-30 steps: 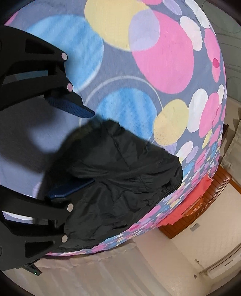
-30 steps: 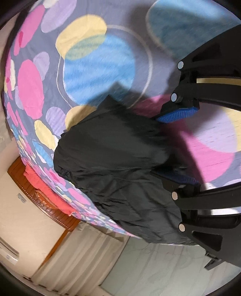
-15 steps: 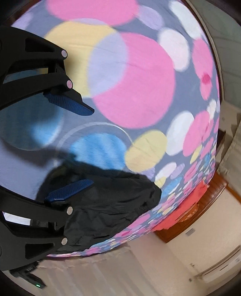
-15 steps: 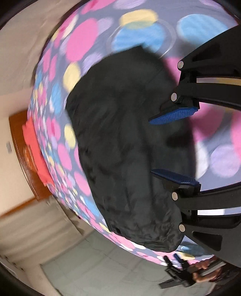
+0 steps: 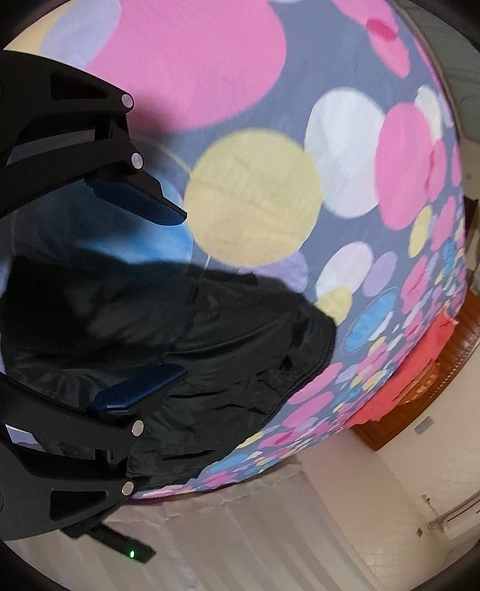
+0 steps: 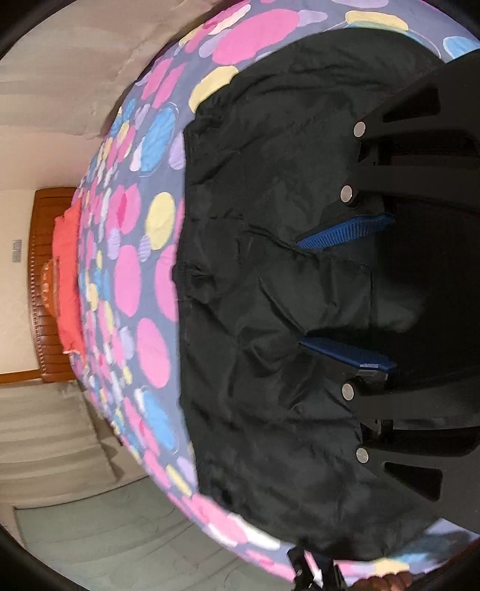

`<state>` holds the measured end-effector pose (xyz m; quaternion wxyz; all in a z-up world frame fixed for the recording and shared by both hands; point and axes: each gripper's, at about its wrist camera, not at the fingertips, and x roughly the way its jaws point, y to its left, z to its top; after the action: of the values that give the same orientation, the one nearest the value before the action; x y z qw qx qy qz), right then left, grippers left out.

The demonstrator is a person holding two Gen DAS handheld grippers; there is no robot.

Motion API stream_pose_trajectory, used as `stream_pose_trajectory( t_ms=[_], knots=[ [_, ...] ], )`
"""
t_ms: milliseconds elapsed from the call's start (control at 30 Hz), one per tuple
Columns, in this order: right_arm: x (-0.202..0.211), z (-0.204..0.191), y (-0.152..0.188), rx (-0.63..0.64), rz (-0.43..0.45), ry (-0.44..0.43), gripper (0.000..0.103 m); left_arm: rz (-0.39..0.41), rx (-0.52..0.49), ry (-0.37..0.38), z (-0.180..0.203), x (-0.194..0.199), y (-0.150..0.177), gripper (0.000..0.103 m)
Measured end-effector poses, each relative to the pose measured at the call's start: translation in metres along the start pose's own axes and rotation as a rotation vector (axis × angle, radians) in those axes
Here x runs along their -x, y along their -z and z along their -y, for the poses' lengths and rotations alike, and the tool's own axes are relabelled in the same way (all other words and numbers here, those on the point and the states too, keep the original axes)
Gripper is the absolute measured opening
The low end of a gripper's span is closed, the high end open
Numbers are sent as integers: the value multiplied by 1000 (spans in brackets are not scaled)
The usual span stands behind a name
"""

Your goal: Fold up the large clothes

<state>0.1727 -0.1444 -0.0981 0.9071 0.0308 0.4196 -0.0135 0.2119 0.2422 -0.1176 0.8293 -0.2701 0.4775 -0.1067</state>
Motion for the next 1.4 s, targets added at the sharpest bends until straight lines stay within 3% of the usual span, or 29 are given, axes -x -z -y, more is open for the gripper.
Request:
stream_pose_trajectory(
  t_ms=[300, 467, 567, 667, 700, 733, 1100, 1167, 1267, 1400],
  knots=[
    [-25, -11, 12, 38, -12, 67, 51, -76, -12, 61, 6, -38, -1, 79],
    [-27, -13, 14, 41, -4, 76, 51, -133, -95, 84, 17, -53, -7, 94],
    [-28, -14, 15, 44, 2, 81, 51, -162, -152, 79, 23, -61, -10, 96],
    [-26, -15, 16, 42, 6, 82, 51, -165, -141, 101, 27, -64, -9, 95],
    [-26, -16, 16, 42, 7, 83, 51, -175, -148, 120, 30, -66, -7, 92],
    [-26, -17, 17, 42, 10, 84, 51, -194, -148, 144, 33, -69, -6, 78],
    [-24, -28, 25, 59, 34, 117, 51, -166, -138, 100, 47, -76, 3, 78],
    [-23, -31, 26, 70, 40, 131, 51, -164, -134, 121, 51, -74, 5, 59],
    [-23, -35, 28, 76, 44, 142, 51, -160, -104, 164, 54, -69, 6, 39],
    [-23, -38, 29, 79, 43, 148, 51, -123, -114, 193, 68, -48, 5, 26]
  ],
)
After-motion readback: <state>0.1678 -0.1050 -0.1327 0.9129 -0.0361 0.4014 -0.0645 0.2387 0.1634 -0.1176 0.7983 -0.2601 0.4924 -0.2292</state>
